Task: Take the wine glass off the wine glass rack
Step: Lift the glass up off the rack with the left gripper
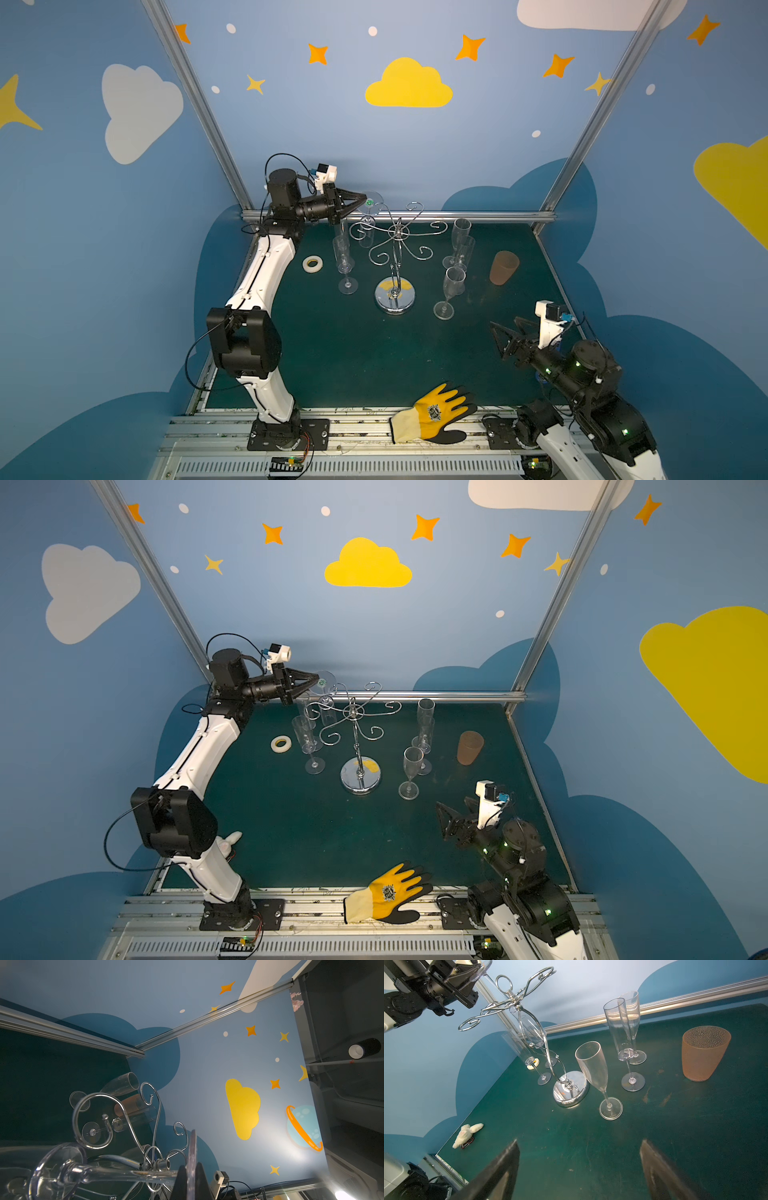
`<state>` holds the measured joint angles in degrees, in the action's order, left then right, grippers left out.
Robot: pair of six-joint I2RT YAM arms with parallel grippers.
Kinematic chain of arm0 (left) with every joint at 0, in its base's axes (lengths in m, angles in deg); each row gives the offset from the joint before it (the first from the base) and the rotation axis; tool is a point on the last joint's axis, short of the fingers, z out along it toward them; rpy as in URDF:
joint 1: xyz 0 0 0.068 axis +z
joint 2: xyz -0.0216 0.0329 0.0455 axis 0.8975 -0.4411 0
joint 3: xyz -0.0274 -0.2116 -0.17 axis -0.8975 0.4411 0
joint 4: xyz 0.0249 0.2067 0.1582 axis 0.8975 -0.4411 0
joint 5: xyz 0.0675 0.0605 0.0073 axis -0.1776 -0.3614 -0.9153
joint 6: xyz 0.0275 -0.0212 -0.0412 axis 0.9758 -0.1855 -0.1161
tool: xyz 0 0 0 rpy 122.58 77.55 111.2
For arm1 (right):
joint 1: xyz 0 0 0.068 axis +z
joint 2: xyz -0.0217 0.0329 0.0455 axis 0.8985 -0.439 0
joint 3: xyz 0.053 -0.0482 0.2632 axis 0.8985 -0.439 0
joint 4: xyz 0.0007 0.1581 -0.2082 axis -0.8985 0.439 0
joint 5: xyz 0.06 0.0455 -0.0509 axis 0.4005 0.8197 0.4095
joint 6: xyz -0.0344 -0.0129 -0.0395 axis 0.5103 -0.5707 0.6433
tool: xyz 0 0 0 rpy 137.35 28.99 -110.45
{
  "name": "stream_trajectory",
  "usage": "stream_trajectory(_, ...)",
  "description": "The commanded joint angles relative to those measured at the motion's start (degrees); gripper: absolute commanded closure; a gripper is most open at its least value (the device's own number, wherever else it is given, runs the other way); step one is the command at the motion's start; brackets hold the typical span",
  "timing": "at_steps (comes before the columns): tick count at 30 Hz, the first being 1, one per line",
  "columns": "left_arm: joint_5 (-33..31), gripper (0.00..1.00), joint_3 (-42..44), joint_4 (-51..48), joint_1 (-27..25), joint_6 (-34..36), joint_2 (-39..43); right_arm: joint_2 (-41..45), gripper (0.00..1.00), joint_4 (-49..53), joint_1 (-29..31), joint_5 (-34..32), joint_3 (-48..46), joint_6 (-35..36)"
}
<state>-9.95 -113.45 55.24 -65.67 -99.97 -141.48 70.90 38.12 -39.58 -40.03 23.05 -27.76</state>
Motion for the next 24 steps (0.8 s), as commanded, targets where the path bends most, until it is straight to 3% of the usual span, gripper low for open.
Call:
stream_trajectory(1,0.3,0.97,0.0,5.3,1.0,-2.0,1.6,-0.1,0.11,-0.3,0.2,-0.1,-0.4,-0.3)
stream_trajectory(6,0.0,0.97,-1.4,11.5,2.0,-6.5,-0.4,-0.1,0.1,-0.3,0.2,-0.1,-0.4,-0.3)
stream_trajectory(12,-0.2,0.97,-7.2,11.3,2.0,-4.9,-3.1,-0.2,0.11,0.1,0.2,-0.6,-0.2,0.3)
stream_trajectory(17,-1.3,0.97,-11.3,2.9,2.0,4.9,-1.9,-1.2,0.1,-0.2,0.2,-1.1,0.9,1.5)
stream_trajectory(24,-6.5,0.97,-12.4,-13.0,0.9,26.8,5.1,-6.2,0.1,-3.5,0.2,-0.1,4.9,3.3)
